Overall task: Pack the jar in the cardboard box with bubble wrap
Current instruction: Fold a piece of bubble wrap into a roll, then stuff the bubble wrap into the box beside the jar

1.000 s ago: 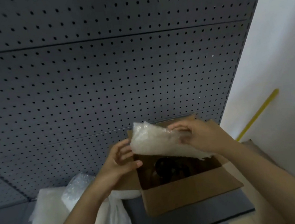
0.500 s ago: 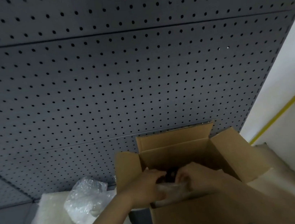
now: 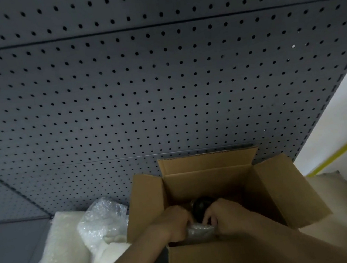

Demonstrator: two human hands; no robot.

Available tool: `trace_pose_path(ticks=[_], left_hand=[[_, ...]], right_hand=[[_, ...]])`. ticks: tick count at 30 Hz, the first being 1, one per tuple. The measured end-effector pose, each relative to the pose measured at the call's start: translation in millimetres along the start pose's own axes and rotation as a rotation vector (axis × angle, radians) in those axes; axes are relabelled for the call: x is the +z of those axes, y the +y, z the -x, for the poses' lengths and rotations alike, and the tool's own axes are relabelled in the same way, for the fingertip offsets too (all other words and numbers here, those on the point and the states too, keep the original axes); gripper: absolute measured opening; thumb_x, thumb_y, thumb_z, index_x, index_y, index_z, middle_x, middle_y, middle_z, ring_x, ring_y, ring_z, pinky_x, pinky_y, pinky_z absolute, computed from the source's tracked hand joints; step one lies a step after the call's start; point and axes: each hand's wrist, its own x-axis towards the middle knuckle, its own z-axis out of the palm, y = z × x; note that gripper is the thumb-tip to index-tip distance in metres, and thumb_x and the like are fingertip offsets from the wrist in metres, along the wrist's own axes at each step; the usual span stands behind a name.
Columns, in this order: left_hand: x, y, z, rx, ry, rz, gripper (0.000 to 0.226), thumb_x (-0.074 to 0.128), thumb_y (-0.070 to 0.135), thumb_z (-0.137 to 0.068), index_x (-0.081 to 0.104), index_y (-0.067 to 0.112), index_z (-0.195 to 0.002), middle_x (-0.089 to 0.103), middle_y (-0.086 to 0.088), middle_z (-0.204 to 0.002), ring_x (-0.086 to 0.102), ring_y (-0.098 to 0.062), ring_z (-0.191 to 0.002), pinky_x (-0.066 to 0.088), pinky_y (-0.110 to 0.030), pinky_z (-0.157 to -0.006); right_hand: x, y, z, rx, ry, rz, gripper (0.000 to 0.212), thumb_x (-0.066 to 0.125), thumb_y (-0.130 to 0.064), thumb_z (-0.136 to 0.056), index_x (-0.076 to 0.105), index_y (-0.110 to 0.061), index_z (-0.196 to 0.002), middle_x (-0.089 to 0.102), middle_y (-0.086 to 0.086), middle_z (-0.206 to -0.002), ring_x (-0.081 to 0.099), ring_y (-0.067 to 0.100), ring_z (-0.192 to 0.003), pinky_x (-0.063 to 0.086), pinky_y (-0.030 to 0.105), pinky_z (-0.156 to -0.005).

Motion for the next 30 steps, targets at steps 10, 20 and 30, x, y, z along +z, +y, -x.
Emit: trace_pose_path(ticks=[10, 20, 30], left_hand=[[-25, 3, 41, -0.003, 0.340, 0.016, 0.046, 0.063, 0.016, -0.087, 0.055, 0.026, -0.131, 0.052, 0.006, -0.139, 0.043, -0.014, -0.131, 0.030, -0.028, -0.114], [-63, -66, 133, -0.178, 0.605, 0.021, 0.040, 0.066, 0.029, -0.085, 0.060, 0.028, -0.125, 0.061, 0.009, -0.129, 0.058, -0.014, -0.115, 0.045, -0.030, -0.101], [-62, -203, 226, -0.226, 0.552, 0.008, 0.036, 0.065, 0.028, -0.088, 0.059, 0.030, -0.123, 0.060, 0.012, -0.124, 0.058, -0.005, -0.107, 0.044, -0.017, -0.089]], right_hand=[[-31, -5, 14, 0.010, 0.027, 0.003, 0.056, 0.076, -0.018, -0.076, 0.055, -0.023, -0.128, 0.059, 0.000, -0.122, 0.058, 0.016, -0.108, 0.050, 0.031, -0.094], [-58, -112, 28, -0.198, 0.156, -0.062, 0.053, 0.073, -0.022, -0.081, 0.052, -0.024, -0.130, 0.058, -0.002, -0.128, 0.057, 0.014, -0.112, 0.047, 0.030, -0.093], [-24, -249, -6, -0.355, 0.247, 0.009, 0.042, 0.070, -0.024, -0.085, 0.059, -0.026, -0.125, 0.062, -0.009, -0.123, 0.058, 0.007, -0.109, 0.044, 0.010, -0.081]])
